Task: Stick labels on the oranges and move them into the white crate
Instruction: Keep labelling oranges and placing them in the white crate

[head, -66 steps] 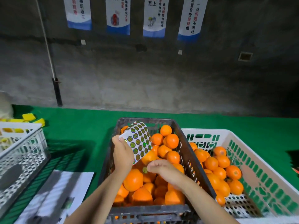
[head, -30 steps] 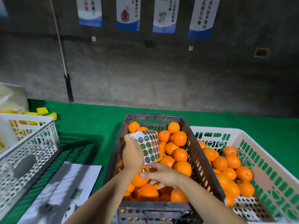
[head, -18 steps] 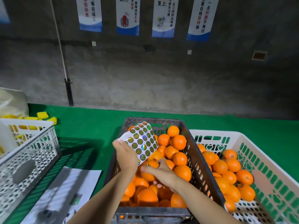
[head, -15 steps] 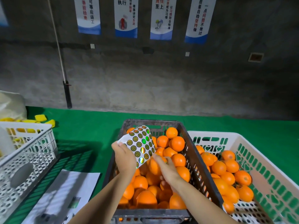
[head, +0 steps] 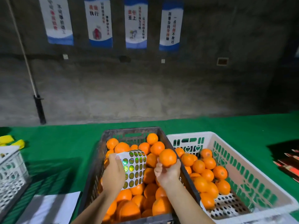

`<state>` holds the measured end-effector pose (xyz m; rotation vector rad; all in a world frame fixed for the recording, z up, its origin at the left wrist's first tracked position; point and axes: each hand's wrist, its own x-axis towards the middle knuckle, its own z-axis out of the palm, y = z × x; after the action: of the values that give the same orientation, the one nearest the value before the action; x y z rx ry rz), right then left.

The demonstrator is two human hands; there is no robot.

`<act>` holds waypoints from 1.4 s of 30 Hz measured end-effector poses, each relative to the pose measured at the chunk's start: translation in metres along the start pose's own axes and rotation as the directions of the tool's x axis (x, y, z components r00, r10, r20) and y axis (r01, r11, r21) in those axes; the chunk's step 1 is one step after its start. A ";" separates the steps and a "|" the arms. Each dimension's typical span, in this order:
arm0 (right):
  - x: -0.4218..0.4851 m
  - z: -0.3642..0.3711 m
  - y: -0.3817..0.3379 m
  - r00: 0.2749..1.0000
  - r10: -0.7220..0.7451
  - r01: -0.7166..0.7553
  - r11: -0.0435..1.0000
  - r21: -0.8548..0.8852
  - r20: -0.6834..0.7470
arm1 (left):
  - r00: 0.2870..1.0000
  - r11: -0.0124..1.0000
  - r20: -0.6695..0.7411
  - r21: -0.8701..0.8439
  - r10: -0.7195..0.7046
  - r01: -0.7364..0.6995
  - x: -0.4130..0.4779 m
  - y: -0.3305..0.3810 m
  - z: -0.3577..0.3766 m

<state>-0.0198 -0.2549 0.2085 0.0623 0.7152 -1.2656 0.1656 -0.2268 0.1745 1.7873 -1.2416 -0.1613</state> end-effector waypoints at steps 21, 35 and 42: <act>-0.007 0.000 0.005 0.926 -0.332 0.379 0.827 -0.415 0.181 | 0.982 0.983 0.054 -0.006 0.183 -0.183 -0.003 -0.004 0.003; 0.003 -0.016 0.032 0.621 -0.270 0.541 -0.531 -0.652 0.736 | 0.982 0.865 0.155 -0.501 0.108 -0.016 -0.004 0.005 -0.002; -0.005 -0.018 0.028 0.503 -0.364 0.454 -0.661 -0.598 0.784 | 0.933 0.934 -0.052 -0.022 0.355 -0.356 -0.010 0.010 -0.007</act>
<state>-0.0036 -0.2341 0.1876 -2.2473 1.7292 -1.0986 0.1587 -0.2152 0.1822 1.5005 -1.4962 0.0694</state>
